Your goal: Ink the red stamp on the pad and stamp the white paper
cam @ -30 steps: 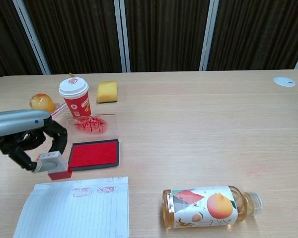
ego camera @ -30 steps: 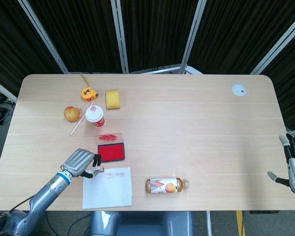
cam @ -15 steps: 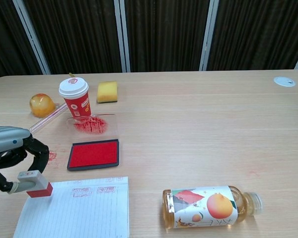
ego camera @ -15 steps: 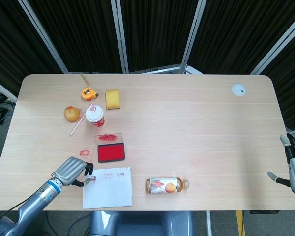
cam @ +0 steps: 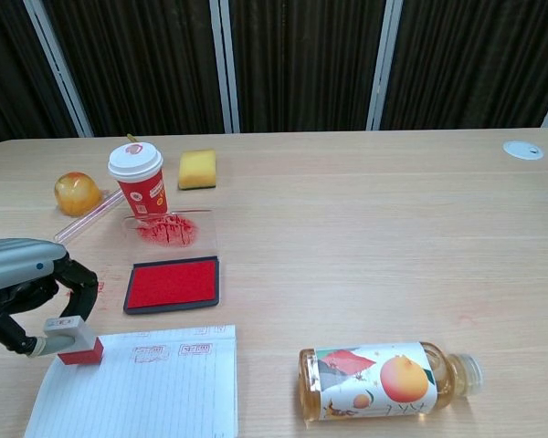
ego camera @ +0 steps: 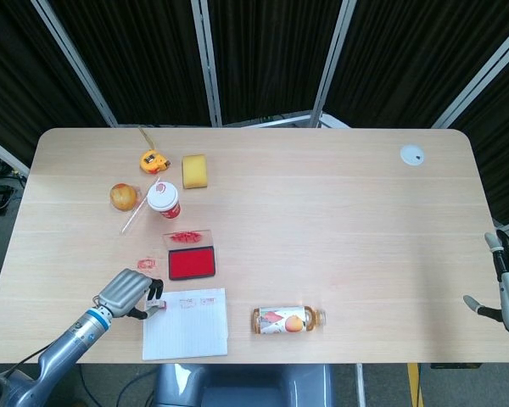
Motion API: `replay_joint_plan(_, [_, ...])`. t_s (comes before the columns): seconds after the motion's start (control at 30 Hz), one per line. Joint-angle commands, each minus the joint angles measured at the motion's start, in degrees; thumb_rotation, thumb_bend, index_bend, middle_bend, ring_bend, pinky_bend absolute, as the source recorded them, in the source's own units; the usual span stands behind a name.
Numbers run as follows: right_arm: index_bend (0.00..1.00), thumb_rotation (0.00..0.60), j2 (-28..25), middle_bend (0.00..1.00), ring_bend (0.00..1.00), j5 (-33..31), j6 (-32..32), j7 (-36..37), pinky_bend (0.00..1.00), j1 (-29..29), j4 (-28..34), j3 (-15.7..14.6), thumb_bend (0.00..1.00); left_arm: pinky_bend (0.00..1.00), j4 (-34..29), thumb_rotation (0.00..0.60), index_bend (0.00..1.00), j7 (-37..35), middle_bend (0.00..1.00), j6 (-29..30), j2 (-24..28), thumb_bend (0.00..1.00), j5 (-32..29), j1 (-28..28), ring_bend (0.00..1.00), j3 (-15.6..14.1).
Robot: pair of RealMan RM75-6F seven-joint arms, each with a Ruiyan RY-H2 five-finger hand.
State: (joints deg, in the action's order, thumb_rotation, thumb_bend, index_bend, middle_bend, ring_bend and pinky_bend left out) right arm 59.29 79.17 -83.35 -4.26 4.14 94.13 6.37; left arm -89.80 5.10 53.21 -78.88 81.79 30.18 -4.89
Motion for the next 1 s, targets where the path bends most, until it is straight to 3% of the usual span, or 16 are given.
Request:
replay_joint_plan(0.03, [0.0,0.6,0.0,0.0,0.0,0.0,0.0,0.0,0.0,0.0,0.0,0.0,0.0,0.8,0.7,0.6,0.59,0.1,0.58,0.1,-0.6,0.42,0.1,-0.1,0.82,0.1])
replay_joint_plan(1.0, [0.0,0.6,0.2,0.0,0.0,-0.4,0.4,-0.2,0.0,0.1,-0.4,0.0,0.0,0.8,5.6,0.6,0.6,1.2,0.58,-1.8,-3.9,0.42,-0.8,-0.4,0.82,-0.3])
